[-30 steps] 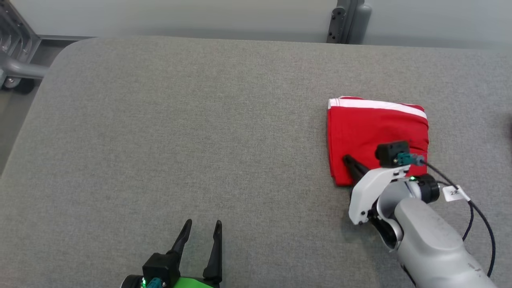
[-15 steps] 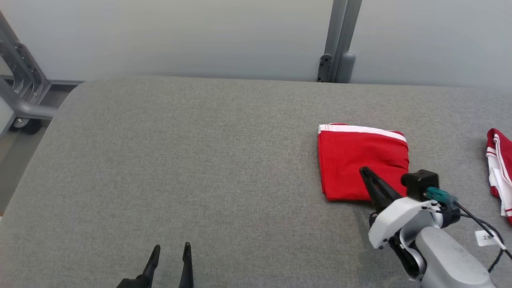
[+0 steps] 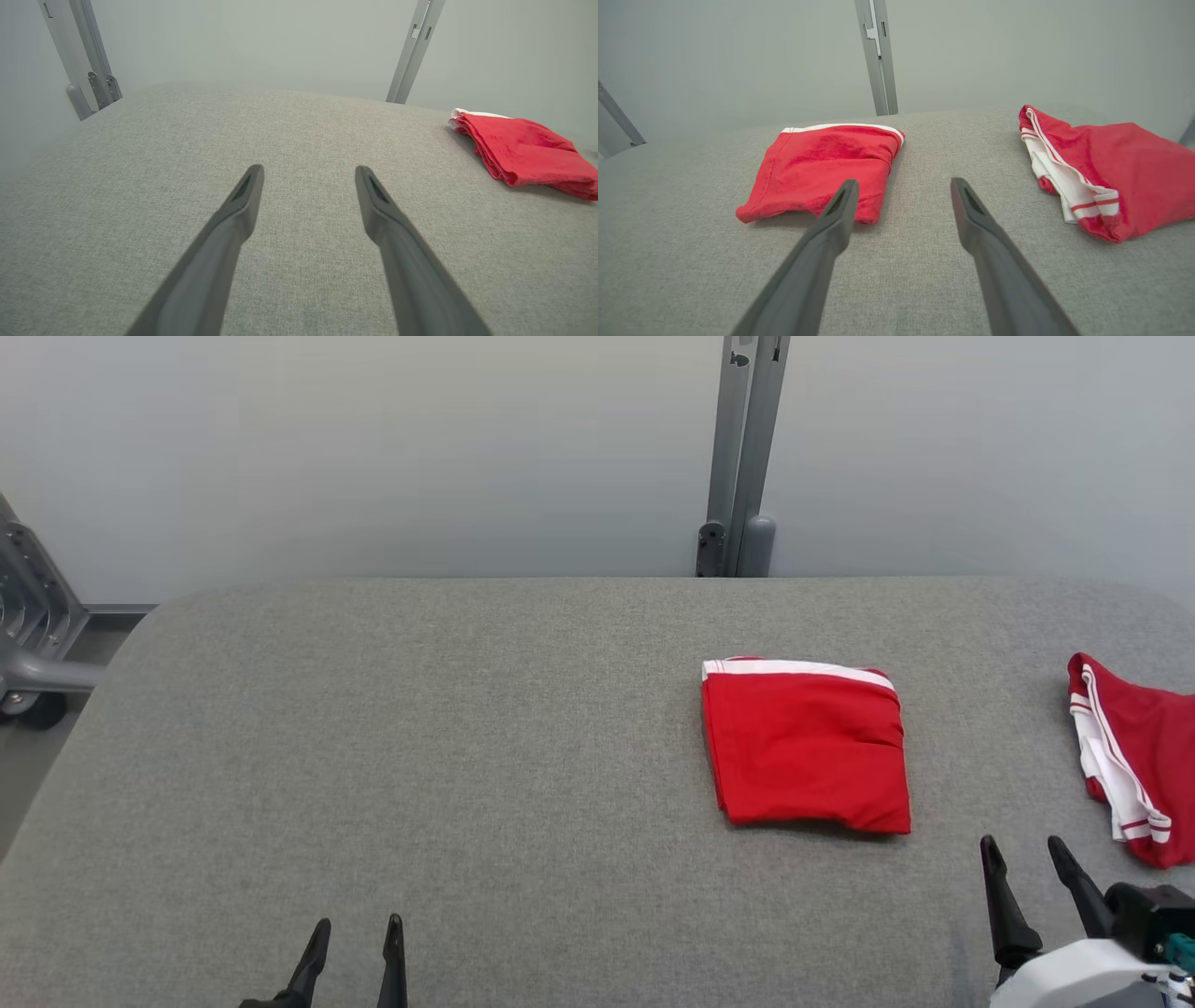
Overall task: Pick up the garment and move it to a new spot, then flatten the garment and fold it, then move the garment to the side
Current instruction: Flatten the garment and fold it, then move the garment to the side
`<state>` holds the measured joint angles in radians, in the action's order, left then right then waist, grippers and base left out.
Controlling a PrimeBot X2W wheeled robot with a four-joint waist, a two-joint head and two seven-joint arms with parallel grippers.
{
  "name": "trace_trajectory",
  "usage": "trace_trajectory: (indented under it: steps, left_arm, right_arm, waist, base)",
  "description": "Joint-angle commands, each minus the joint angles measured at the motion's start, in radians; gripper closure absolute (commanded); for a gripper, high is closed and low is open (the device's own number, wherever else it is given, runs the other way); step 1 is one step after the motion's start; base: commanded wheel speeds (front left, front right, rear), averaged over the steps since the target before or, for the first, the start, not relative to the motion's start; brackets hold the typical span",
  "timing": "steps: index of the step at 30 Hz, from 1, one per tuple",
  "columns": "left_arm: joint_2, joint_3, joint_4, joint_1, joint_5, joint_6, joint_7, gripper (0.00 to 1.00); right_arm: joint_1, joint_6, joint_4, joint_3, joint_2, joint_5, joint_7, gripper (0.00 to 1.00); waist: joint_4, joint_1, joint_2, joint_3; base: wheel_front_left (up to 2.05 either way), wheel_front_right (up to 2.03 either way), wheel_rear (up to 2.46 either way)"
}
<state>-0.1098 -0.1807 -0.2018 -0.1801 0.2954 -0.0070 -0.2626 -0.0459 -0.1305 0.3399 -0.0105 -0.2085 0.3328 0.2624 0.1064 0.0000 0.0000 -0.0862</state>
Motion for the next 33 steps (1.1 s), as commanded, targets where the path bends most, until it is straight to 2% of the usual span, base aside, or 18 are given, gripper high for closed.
trace_trajectory:
  steps: [1,8,13,15,18,22,24,28,33]
  left_arm:
    - [0.003,0.008,-0.006,0.013,-0.016,-0.018,-0.002,0.00]
    - [0.021,0.038,-0.012,0.014,-0.053,-0.070,-0.002,0.00]
    - [0.035,0.053,-0.009,0.016,-0.074,-0.087,-0.002,0.00]
    - [0.041,0.059,-0.005,0.020,-0.075,-0.092,-0.002,0.00]
    - [0.049,0.061,0.002,0.016,-0.077,-0.097,-0.002,0.00]
    - [0.054,0.044,0.008,0.033,-0.080,-0.103,-0.002,0.00]
    - [0.056,0.028,0.009,0.058,-0.085,-0.106,-0.002,0.00]
    - [0.057,-0.003,0.002,0.100,-0.088,-0.110,-0.002,0.00]
    - [0.059,-0.038,-0.003,0.154,-0.068,-0.101,-0.002,0.00]
  right_arm:
    - [-0.011,0.000,-0.002,-0.014,0.006,-0.030,0.002,0.00]
    - [-0.030,0.000,-0.003,-0.057,0.058,-0.077,0.002,0.00]
    - [-0.002,0.000,0.003,-0.052,0.051,-0.081,0.003,0.00]
    - [0.036,0.000,0.015,-0.044,0.040,-0.037,-0.017,0.00]
    - [0.114,0.000,0.021,0.015,0.008,0.078,-0.176,0.00]
    - [0.260,0.000,0.050,-0.001,-0.036,0.240,-0.461,0.00]
    - [0.335,0.000,0.080,-0.022,-0.056,0.251,-0.553,0.00]
    - [0.452,-0.001,0.177,-0.052,-0.055,0.260,-0.655,0.00]
    - [0.554,-0.001,0.323,-0.070,-0.030,0.230,-0.662,0.00]
  waist:
    - [0.002,0.0000,0.0000,0.002]
    - [0.003,0.0000,0.0000,0.009]
    - [0.010,0.0000,0.0000,0.020]
    - [0.011,0.0000,0.0000,0.029]
    - [0.006,0.0000,0.0000,0.051]
    - [0.008,0.0000,0.0000,0.104]
    - [0.020,0.0000,0.0000,0.146]
    - [0.054,0.0000,0.0000,0.214]
    - [0.095,0.0000,0.0000,0.282]
  base:
    - [0.00,0.00,0.00]
    - [0.00,0.00,0.00]
    - [0.00,0.00,0.00]
    - [0.00,0.00,0.00]
    - [0.00,0.00,0.00]
    - [0.00,0.00,0.00]
    - [0.00,0.00,0.00]
    - [0.00,0.00,0.00]
    - [0.00,0.00,0.00]
